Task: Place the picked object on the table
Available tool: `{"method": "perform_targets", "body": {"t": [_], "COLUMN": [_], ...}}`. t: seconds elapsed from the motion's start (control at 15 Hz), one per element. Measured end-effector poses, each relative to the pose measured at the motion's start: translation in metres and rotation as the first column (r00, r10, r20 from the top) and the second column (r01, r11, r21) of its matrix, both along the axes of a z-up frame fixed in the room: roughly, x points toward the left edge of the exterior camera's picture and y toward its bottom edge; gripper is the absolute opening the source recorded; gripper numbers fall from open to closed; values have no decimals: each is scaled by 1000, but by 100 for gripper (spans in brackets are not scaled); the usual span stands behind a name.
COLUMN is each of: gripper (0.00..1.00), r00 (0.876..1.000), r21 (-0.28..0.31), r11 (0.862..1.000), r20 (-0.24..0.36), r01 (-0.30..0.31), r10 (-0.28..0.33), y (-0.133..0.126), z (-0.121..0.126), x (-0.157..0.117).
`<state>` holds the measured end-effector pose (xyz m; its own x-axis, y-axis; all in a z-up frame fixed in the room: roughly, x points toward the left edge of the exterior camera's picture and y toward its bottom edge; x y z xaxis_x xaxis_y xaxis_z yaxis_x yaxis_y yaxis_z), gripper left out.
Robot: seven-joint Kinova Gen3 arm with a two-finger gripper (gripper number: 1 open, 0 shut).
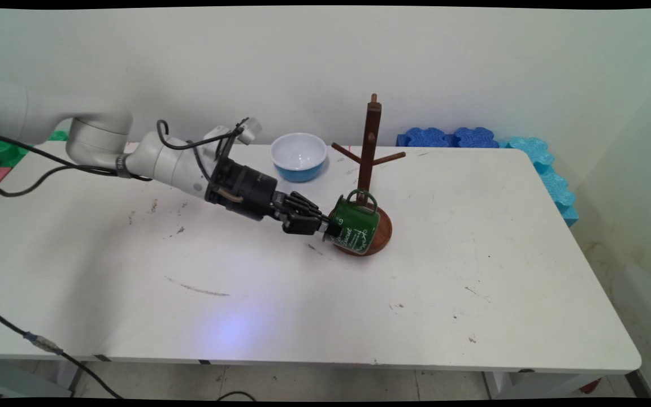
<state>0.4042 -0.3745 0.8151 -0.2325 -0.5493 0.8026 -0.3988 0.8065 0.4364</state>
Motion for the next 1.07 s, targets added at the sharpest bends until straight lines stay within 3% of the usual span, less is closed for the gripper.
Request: {"method": "perform_targets", "body": {"t": [0.6,1.07], "gripper": [0,0], "r00": [999,990], "r21": [-21,-62], "r11": [999,997], "r20": [37,134], "r01": [31,52], "r10": [-31,-43], "y": [26,42], "z": [28,51], "x": [16,37]}}
